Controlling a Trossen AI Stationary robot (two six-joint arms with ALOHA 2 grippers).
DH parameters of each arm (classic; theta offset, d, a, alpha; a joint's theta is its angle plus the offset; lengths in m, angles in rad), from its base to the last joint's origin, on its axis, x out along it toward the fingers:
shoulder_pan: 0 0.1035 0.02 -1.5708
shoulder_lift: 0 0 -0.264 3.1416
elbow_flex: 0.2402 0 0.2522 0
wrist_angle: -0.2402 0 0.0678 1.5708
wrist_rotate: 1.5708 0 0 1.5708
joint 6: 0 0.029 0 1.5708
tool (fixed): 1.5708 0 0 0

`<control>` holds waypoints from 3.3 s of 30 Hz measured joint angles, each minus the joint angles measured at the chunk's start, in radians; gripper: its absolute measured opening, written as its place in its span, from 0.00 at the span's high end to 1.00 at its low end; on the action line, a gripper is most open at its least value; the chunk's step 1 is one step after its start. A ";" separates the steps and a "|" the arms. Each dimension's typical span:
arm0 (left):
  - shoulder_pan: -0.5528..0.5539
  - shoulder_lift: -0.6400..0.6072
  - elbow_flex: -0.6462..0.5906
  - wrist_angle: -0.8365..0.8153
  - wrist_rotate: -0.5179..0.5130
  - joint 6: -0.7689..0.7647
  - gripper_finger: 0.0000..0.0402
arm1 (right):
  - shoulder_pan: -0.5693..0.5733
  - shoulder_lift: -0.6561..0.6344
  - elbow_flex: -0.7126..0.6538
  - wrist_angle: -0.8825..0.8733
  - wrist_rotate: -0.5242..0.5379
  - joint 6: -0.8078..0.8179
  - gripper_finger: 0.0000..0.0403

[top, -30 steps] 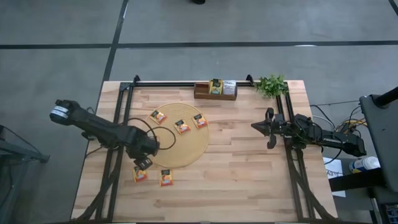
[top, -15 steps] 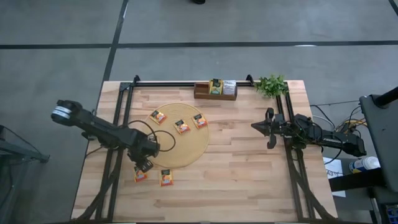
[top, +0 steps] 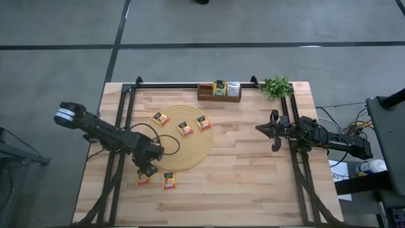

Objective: Pick & Place Tea
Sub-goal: Put the orange tea bag into the left section of the wooden organizer

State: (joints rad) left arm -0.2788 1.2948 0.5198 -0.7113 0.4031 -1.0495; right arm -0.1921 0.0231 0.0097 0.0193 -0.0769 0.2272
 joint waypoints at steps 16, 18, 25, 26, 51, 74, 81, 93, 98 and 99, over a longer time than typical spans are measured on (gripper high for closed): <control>-0.004 0.185 0.013 0.013 0.037 0.080 0.69 | 0.000 0.000 0.000 0.000 0.000 0.000 0.98; -0.004 0.192 0.021 0.005 0.035 0.084 0.76 | 0.000 0.000 0.000 0.000 0.000 0.000 0.98; -0.006 0.192 0.034 -0.013 0.021 0.088 0.99 | 0.000 -0.001 0.000 0.000 0.000 0.000 0.98; -0.006 0.192 0.039 -0.021 0.018 0.088 0.99 | 0.000 -0.001 0.000 0.000 0.000 0.000 0.98; 0.024 0.085 0.466 -0.380 -0.323 0.102 1.00 | 0.000 -0.001 0.000 0.000 0.000 0.000 0.98; 0.195 0.085 0.573 -0.376 -0.244 0.312 0.91 | 0.000 -0.001 0.000 0.000 0.000 0.000 0.98; 0.195 0.085 0.544 -0.384 -0.257 0.340 0.66 | 0.000 0.000 0.000 0.000 0.000 0.000 0.98; 0.194 0.084 0.391 -0.400 -0.204 0.398 0.38 | 0.000 -0.001 0.000 0.000 0.000 0.000 0.98; 0.183 0.084 0.374 -0.394 -0.176 0.390 0.38 | 0.000 -0.001 0.000 0.000 0.000 0.000 0.98; 0.180 0.084 0.371 -0.389 -0.182 0.389 0.38 | 0.000 -0.001 0.000 0.000 0.000 0.000 0.98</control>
State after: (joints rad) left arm -0.0983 1.3792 0.8910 -1.0999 0.2207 -0.6601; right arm -0.1925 0.0223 0.0097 0.0196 -0.0765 0.2272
